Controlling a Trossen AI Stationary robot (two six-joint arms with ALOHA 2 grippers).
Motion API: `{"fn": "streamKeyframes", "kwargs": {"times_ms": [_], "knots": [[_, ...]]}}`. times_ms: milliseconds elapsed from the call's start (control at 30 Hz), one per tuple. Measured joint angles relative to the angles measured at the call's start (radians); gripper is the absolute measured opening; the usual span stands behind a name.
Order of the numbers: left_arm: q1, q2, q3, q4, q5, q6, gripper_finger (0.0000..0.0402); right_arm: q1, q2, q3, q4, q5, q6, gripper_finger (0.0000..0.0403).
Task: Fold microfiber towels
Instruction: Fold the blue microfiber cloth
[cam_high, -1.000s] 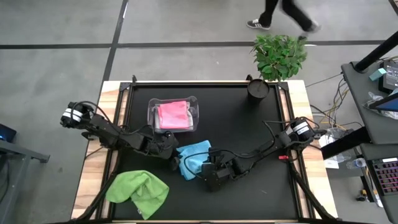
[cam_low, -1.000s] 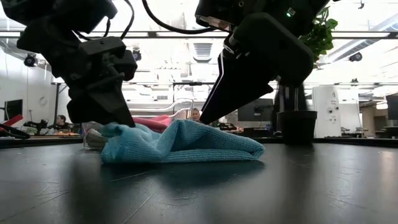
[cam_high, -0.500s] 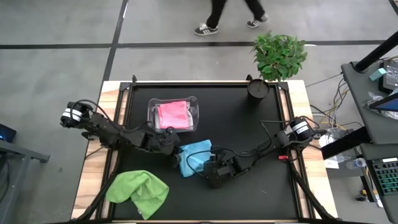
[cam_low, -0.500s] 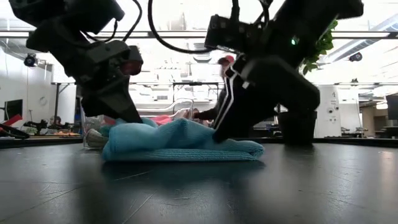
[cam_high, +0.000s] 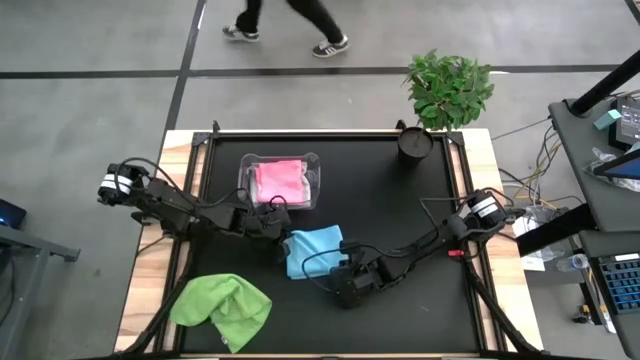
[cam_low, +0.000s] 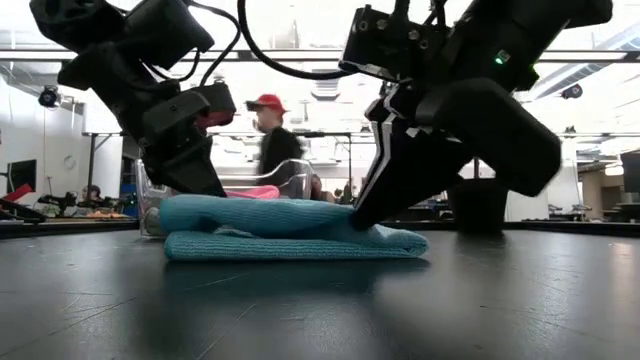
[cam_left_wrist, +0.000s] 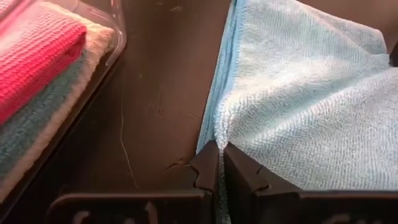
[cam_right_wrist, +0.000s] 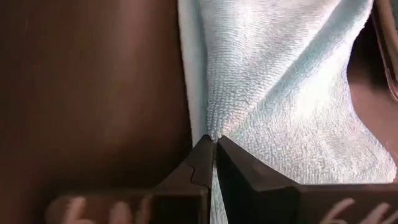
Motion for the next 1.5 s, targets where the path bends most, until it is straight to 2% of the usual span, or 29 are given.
{"fn": "streamKeyframes", "kwargs": {"times_ms": [167, 333, 567, 700, 833, 1000, 1167, 1367, 1500], "knots": [[0.001, 0.0, 0.008, 0.0, 0.061, -0.004, 0.0, -0.003, 0.003, 0.0, 0.036, -0.036, 0.014, 0.0015], [-0.003, 0.0, 0.019, 0.0, 0.133, -0.003, 0.0016, -0.002, 0.003, 0.0, 0.043, -0.05, 0.022, 0.0051], [-0.003, -0.015, 0.045, -0.021, 0.133, -0.003, 0.0069, 0.0, -0.045, -0.001, -0.011, -0.049, -0.013, 0.0119], [-0.003, -0.018, 0.087, -0.109, 0.134, -0.005, 0.0074, 0.0, -0.106, -0.026, -0.064, -0.048, -0.031, 0.0143], [-0.003, -0.019, 0.126, -0.188, 0.135, -0.03, 0.0075, -0.001, -0.194, -0.106, -0.06, -0.029, -0.051, 0.0155], [-0.005, -0.019, 0.162, -0.216, 0.129, -0.031, 0.0075, -0.033, -0.291, -0.275, 0.132, 0.059, -0.022, 0.0153], [-0.005, -0.019, 0.186, -0.219, 0.102, -0.057, 0.0075, -0.096, -0.313, -0.41, 0.413, 0.059, -0.012, 0.0134], [-0.041, -0.019, 0.204, -0.224, 0.1, -0.058, 0.0075, -0.168, -0.272, -0.44, 0.485, 0.057, -0.041, 0.0102], [-0.104, -0.008, 0.198, -0.118, 0.1, -0.058, 0.0075, -0.194, -0.222, -0.44, 0.559, 0.04, -0.074, 0.0081]]}}
